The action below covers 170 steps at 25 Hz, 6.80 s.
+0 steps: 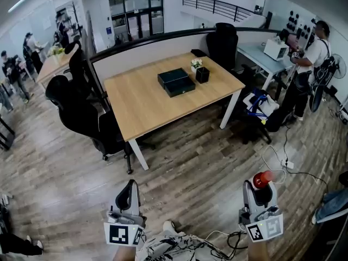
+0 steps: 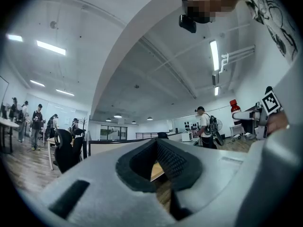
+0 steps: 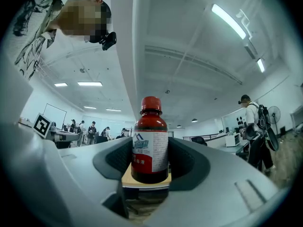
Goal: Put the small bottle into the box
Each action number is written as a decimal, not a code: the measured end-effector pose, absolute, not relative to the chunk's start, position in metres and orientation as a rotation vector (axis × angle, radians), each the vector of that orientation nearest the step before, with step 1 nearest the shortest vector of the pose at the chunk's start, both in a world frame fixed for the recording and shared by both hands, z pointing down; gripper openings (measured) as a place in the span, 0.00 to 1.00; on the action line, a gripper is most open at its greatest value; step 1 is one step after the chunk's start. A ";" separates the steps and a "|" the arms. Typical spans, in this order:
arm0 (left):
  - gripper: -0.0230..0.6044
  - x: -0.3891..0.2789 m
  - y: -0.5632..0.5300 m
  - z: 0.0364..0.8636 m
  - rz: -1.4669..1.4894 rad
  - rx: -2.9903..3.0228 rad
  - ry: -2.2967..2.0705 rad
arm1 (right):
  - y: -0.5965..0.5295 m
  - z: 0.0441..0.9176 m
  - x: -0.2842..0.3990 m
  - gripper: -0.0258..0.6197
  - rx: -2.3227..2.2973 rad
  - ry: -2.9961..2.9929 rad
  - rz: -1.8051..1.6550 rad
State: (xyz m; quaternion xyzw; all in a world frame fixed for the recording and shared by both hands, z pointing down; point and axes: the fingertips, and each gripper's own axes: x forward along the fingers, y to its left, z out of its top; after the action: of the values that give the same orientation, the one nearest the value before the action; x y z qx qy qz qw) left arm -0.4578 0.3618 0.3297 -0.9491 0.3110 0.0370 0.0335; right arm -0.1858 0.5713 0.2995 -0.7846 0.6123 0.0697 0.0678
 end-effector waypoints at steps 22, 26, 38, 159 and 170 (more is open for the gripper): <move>0.04 -0.411 0.270 0.367 0.036 -2.991 0.885 | 0.515 0.327 -0.138 0.40 -2.415 1.678 0.160; 0.04 -0.374 0.247 0.366 0.043 -2.982 0.899 | 0.485 0.325 -0.101 0.40 -2.393 1.708 0.181; 0.04 -0.249 0.183 0.340 0.068 -2.926 0.972 | 0.407 0.311 0.034 0.40 -2.332 1.777 0.192; 0.04 -0.013 -0.257 0.438 -0.194 -2.627 2.002 | -0.300 0.756 0.162 0.40 -0.817 4.030 -0.412; 0.04 -0.020 -0.248 0.436 -0.209 -2.596 2.043 | -0.296 0.772 0.158 0.41 -0.742 4.096 -0.486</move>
State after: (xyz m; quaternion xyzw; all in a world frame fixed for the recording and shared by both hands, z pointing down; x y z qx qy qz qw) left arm -0.0202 -0.2484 0.4365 -0.7814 0.6151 -0.0630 -0.0841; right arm 0.1583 -0.2961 0.7721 -0.1532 0.8460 -0.1003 -0.5008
